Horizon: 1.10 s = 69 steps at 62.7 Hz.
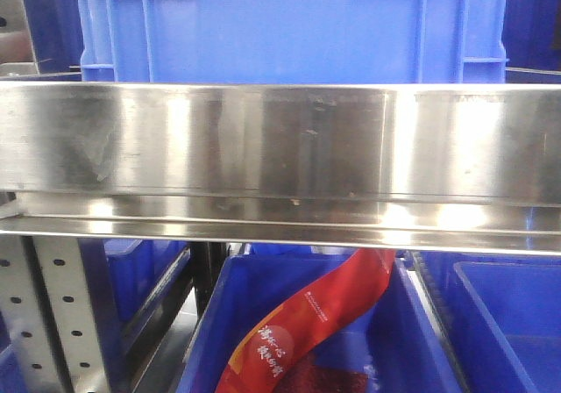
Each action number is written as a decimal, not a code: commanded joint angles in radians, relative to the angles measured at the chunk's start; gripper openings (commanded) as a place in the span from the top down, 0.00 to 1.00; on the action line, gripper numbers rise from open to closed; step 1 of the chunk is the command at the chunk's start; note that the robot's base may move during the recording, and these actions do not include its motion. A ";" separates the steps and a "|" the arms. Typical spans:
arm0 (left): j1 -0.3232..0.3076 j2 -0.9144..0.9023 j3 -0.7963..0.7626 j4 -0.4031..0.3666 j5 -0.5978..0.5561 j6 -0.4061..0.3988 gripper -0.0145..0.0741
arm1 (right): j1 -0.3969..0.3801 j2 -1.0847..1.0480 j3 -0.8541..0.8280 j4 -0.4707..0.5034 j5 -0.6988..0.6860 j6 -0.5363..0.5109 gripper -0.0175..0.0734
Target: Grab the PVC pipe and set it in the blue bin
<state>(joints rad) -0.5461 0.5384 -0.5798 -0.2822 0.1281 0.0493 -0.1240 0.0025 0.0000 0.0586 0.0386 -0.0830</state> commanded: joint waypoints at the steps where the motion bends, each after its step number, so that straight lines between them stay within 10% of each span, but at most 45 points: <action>1: 0.019 -0.027 0.018 0.072 -0.037 0.004 0.96 | -0.004 -0.003 0.000 -0.003 -0.025 -0.006 0.99; 30: 0.406 -0.430 0.446 0.242 -0.045 0.004 0.96 | -0.004 -0.003 0.000 -0.003 -0.025 -0.006 0.99; 69: 0.504 -0.538 0.580 0.255 -0.101 -0.034 0.96 | -0.004 -0.003 0.000 -0.003 -0.025 -0.006 0.99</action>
<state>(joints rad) -0.0478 0.0054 0.0021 -0.0310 0.0480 0.0246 -0.1240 0.0025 0.0000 0.0586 0.0386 -0.0850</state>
